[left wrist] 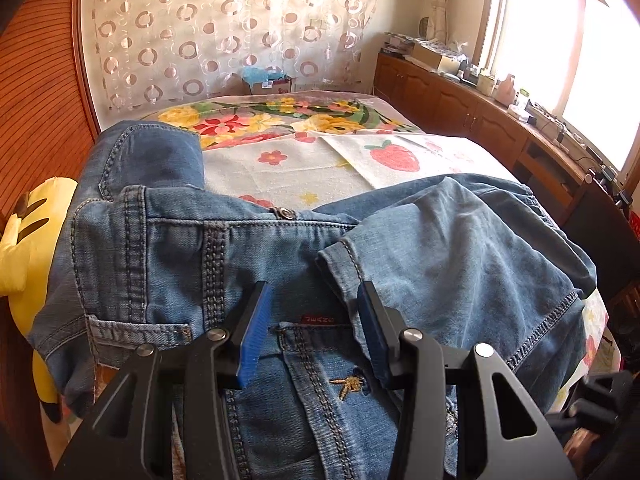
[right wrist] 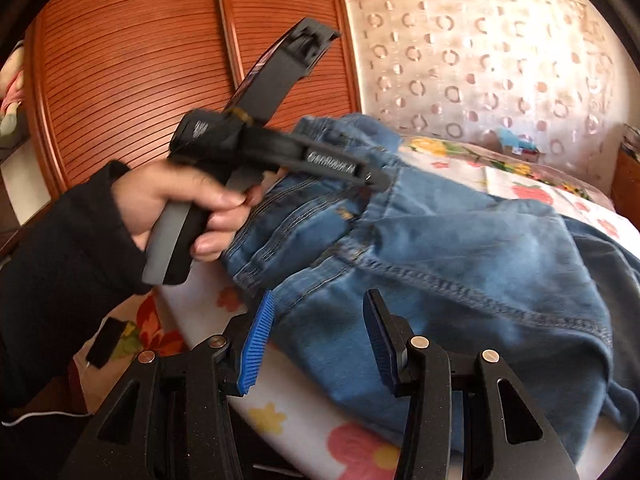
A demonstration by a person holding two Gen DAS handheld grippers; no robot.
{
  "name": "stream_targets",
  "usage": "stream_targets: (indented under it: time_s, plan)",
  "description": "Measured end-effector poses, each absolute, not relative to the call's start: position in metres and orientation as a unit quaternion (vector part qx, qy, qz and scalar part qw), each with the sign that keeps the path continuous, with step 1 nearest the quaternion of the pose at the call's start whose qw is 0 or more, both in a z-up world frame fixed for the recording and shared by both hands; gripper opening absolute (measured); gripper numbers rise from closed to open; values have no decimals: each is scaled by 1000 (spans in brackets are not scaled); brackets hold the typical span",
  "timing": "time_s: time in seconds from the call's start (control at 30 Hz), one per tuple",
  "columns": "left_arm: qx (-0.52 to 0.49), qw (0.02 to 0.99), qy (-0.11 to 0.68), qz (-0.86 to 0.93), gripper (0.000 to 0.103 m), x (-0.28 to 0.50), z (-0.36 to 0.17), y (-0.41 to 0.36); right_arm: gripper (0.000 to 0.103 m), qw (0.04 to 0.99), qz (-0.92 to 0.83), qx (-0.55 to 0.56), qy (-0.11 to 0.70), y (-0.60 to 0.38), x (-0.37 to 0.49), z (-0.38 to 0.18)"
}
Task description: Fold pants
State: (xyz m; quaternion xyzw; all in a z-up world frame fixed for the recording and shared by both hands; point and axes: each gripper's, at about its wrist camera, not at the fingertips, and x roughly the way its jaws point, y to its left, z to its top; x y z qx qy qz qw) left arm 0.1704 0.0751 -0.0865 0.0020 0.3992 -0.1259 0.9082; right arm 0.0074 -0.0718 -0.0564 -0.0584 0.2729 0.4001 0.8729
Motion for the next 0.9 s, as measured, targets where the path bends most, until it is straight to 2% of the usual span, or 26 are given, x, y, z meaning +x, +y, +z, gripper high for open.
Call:
stream_targets:
  time_s: [0.23,0.27,0.3,0.33,0.47,0.63,0.7,0.77,0.9]
  plan:
    - [0,907,401,-127,46,176,-87,76,47,870,401,-77,278,-57,8,-69]
    - [1,907,402,-128,46,177,-87,75,31,871,396,-84,278,-56,8,-70]
    - [1,907,402,-128,46,178,-87,75,7,869,397,-90,281,-54,9,-72]
    - [1,906,403,-130,46,180,-87,73,4,870,396,-90,282,-54,9,-72]
    - [0,903,406,-141,45,188,-88,67,4,873,403,-66,268,-63,5,-66]
    - [-2,899,417,-136,28,195,-94,64,4,876,409,-54,250,-67,0,-62]
    - [-5,897,420,-141,12,196,-98,63,4,875,410,-50,252,-68,1,-63]
    - [5,900,411,-144,8,189,-96,57,4,873,414,-43,253,-70,2,-63]
    - [8,917,372,-145,5,170,-68,55,4,869,427,-26,250,-74,6,-51]
